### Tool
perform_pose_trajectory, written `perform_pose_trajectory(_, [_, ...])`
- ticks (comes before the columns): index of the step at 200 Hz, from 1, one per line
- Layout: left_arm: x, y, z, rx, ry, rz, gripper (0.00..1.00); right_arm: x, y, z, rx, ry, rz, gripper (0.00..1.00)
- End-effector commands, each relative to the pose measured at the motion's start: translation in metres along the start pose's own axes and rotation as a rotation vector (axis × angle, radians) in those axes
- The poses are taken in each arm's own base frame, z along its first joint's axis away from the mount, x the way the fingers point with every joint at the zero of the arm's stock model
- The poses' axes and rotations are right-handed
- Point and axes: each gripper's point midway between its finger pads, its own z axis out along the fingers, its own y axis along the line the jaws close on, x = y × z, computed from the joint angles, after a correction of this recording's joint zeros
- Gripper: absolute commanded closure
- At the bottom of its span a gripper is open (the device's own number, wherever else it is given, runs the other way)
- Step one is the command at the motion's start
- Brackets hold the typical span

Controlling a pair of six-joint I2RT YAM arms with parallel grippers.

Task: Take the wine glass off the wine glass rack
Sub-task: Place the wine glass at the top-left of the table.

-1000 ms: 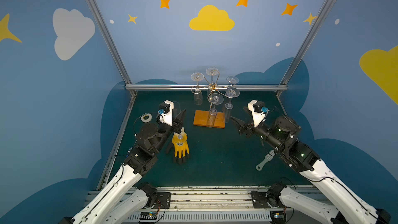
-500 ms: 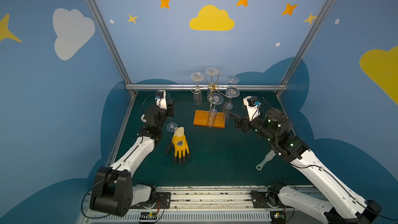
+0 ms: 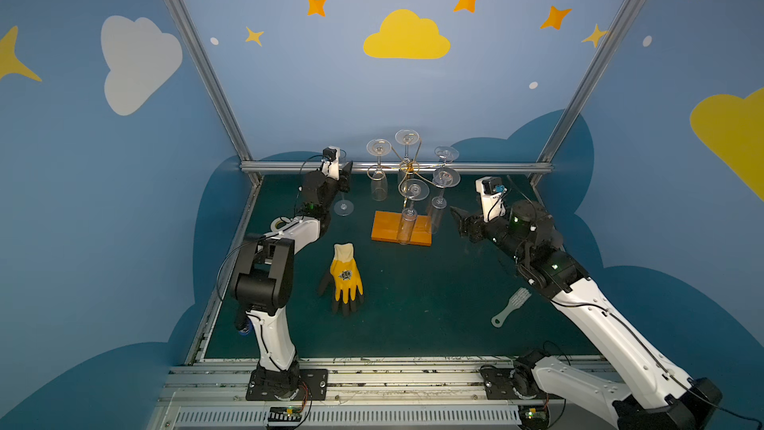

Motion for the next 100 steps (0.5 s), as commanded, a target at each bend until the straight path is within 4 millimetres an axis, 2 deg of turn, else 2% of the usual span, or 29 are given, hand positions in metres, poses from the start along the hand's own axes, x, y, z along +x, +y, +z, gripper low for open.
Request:
perform_pose_trajectory(1, [-0.021, 0.002, 0.010, 0.019, -0.103, 0.033, 0.56, -0.013, -0.006, 0.001, 0.021, -0.030, 0.020, 0.20])
perform_pose_trajectory(45, [0.004, 0.007, 0.022, 0.018, -0.091, 0.031, 0.56, -0.009, -0.009, 0.008, 0.025, -0.011, 0.029, 0.20])
perform_pose_trajectory(100, [0.024, 0.007, 0.030, 0.019, -0.085, 0.037, 0.56, -0.004, -0.012, 0.012, 0.018, 0.021, 0.026, 0.20])
